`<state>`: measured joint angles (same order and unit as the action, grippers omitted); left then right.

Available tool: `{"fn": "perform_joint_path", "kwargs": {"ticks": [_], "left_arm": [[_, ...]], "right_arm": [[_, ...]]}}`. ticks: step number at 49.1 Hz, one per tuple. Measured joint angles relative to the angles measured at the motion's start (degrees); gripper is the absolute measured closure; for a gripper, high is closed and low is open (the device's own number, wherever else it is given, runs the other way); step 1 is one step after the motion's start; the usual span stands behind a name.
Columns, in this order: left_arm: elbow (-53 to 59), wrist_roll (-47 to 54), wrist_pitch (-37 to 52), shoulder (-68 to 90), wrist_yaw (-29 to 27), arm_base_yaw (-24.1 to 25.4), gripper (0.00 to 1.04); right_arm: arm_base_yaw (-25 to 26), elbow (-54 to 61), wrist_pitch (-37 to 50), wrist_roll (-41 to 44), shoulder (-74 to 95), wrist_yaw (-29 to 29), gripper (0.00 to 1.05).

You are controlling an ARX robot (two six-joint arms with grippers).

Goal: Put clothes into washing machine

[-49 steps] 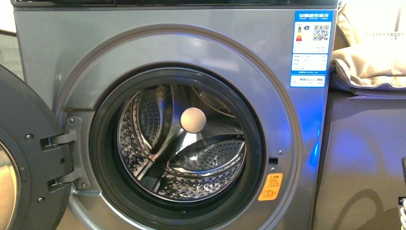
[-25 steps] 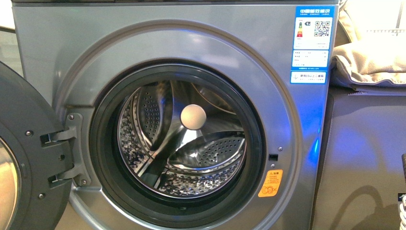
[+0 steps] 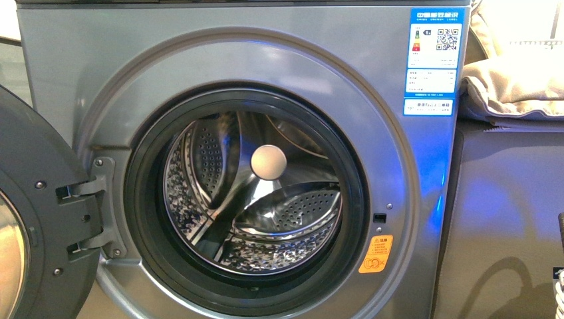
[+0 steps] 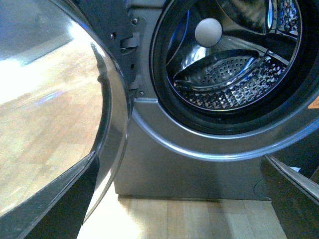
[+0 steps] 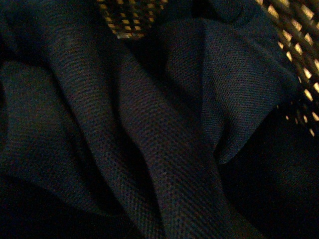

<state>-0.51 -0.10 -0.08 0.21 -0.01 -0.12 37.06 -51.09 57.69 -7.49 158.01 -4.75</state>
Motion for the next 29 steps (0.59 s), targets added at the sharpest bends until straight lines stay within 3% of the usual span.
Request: {"fn": "perform_joint_path", "kwargs": {"ticks": [29], "left_arm": [[0.0,0.0,0.0,0.0,0.0,0.0,0.06]], "right_arm": [[0.17,20.04,14.56,-3.26,-26.16,-5.99,0.98]]}}
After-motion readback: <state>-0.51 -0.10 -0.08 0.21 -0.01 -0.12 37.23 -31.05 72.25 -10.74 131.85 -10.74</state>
